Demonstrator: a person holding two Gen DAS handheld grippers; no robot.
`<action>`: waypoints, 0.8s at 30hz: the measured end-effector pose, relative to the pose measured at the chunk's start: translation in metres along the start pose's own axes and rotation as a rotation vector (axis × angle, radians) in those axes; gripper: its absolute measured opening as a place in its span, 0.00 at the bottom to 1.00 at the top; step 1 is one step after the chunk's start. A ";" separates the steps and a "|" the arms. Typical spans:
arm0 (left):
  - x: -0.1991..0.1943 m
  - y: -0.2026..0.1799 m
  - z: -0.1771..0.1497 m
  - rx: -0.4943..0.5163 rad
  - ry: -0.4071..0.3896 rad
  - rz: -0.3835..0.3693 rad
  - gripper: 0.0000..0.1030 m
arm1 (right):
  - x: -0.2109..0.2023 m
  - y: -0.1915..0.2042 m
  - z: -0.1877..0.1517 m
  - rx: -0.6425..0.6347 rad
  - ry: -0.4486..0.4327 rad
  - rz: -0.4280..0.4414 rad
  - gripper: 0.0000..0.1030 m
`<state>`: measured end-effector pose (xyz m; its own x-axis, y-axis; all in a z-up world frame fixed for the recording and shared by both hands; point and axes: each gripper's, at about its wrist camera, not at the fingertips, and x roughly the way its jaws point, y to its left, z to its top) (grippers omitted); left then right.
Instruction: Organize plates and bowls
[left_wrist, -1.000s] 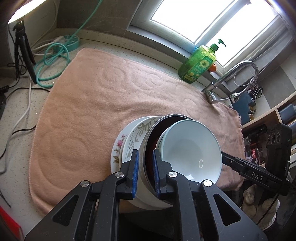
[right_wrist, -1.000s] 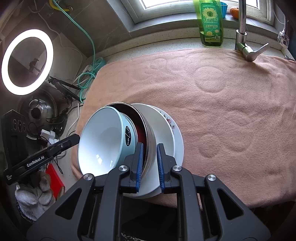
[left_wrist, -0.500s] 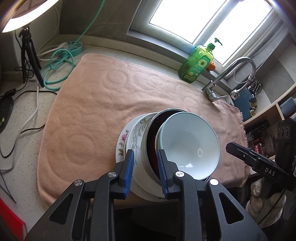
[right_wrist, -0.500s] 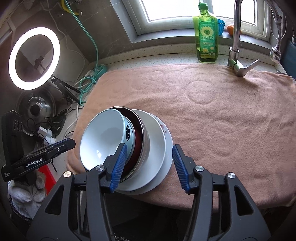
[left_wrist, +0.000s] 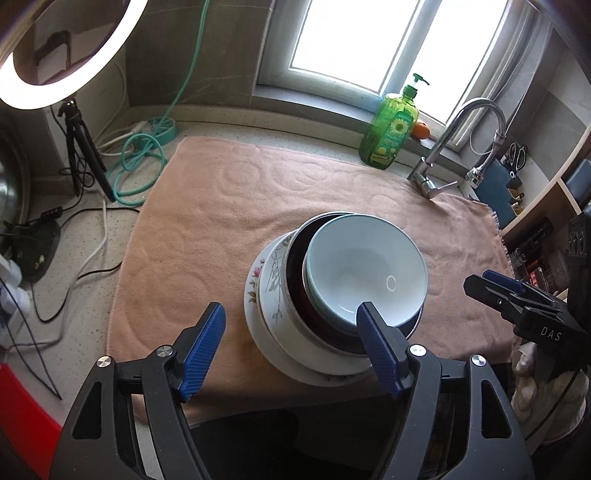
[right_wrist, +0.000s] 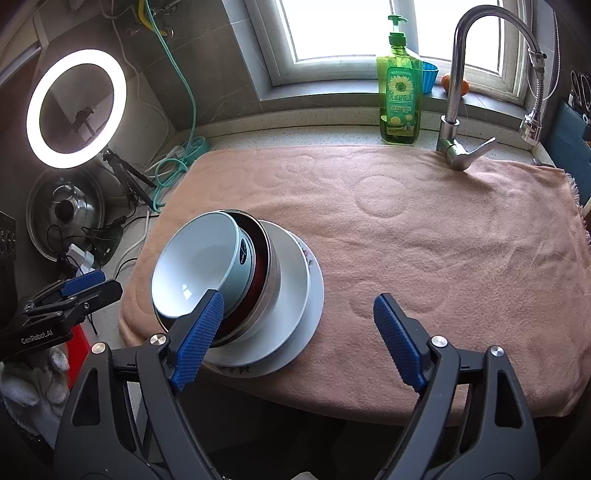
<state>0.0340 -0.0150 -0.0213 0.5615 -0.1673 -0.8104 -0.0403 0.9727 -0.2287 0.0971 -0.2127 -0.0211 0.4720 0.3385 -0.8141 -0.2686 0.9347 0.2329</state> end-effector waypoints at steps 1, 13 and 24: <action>-0.002 -0.002 -0.001 0.004 -0.009 0.006 0.72 | -0.003 0.000 -0.001 -0.001 -0.007 0.003 0.88; -0.015 -0.020 -0.013 0.026 -0.040 0.017 0.72 | -0.023 -0.002 -0.011 0.022 -0.052 0.002 0.89; -0.018 -0.026 -0.013 0.030 -0.054 0.040 0.72 | -0.028 0.002 -0.009 0.010 -0.069 0.006 0.89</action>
<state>0.0143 -0.0393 -0.0074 0.6040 -0.1201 -0.7879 -0.0391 0.9829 -0.1798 0.0758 -0.2209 -0.0026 0.5270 0.3503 -0.7743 -0.2634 0.9336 0.2431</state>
